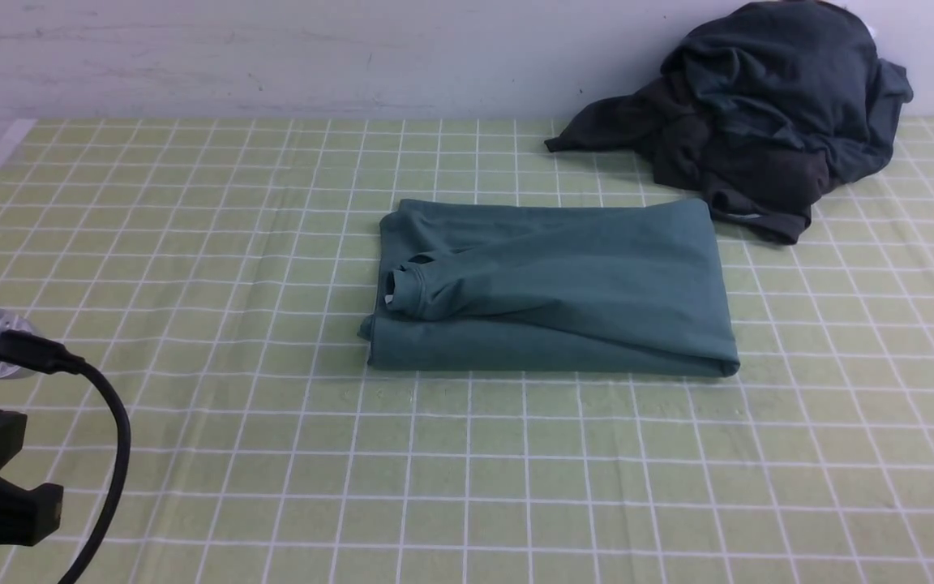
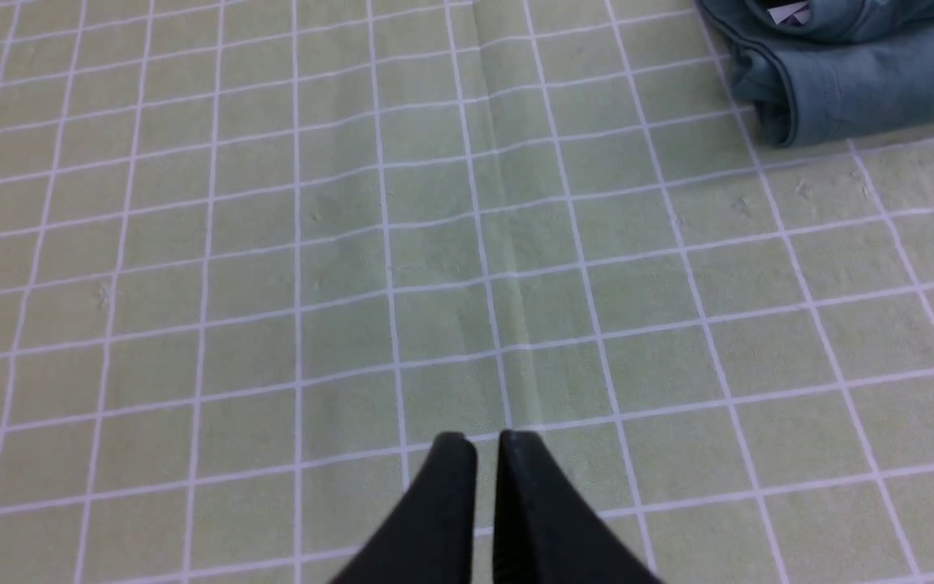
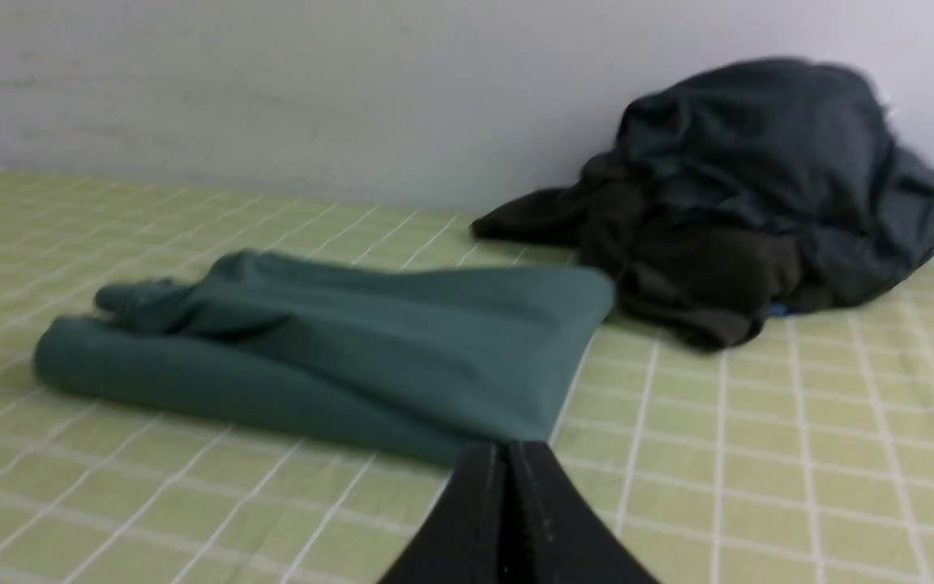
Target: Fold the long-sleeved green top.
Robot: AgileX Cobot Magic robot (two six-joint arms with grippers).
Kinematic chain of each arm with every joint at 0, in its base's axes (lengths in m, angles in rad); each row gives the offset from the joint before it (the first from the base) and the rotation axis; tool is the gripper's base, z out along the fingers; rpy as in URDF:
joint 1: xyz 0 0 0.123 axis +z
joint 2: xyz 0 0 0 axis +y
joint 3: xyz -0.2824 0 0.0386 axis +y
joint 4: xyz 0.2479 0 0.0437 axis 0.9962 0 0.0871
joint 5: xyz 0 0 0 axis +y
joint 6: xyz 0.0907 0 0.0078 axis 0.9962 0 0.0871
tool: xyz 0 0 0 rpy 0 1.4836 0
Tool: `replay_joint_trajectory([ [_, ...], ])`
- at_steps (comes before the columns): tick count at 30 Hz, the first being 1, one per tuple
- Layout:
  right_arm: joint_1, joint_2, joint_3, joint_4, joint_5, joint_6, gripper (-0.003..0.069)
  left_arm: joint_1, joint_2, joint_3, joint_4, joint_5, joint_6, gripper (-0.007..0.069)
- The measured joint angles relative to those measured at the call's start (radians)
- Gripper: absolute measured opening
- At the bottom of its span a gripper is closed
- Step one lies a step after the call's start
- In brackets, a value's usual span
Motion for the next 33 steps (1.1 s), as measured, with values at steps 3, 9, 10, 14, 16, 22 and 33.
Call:
replay_joint_trajectory([
  [3, -0.109, 0.000, 0.000, 0.135, -0.040, -0.094, -0.0013, 0.000, 0.000, 0.000, 0.000, 0.000, 0.000, 0.0027],
  [9, -0.162, 0.000, 0.000, 0.171, 0.068, -0.116, -0.0013, 0.000, 0.000, 0.000, 0.000, 0.000, 0.000, 0.0027],
  [10, -0.163, 0.000, 0.000, 0.181, 0.135, -0.116, -0.0013, 0.000, 0.000, 0.000, 0.000, 0.000, 0.000, 0.0027],
  [14, -0.163, 0.001, -0.004, 0.195, 0.190, -0.116, -0.0013, 0.000, 0.000, 0.000, 0.000, 0.000, 0.000, 0.0027],
  [16, -0.163, 0.001, -0.004, 0.196, 0.194, -0.116, -0.0013, 0.000, 0.000, 0.000, 0.000, 0.000, 0.000, 0.0027],
  [22, -0.163, 0.001, -0.005, 0.198, 0.200, -0.116, -0.0013, 0.000, 0.000, 0.000, 0.000, 0.000, 0.000, 0.0027],
  [33, -0.163, 0.001, -0.005, 0.198, 0.201, -0.116, -0.0013, 0.000, 0.000, 0.002, 0.000, 0.000, 0.000, 0.0027],
])
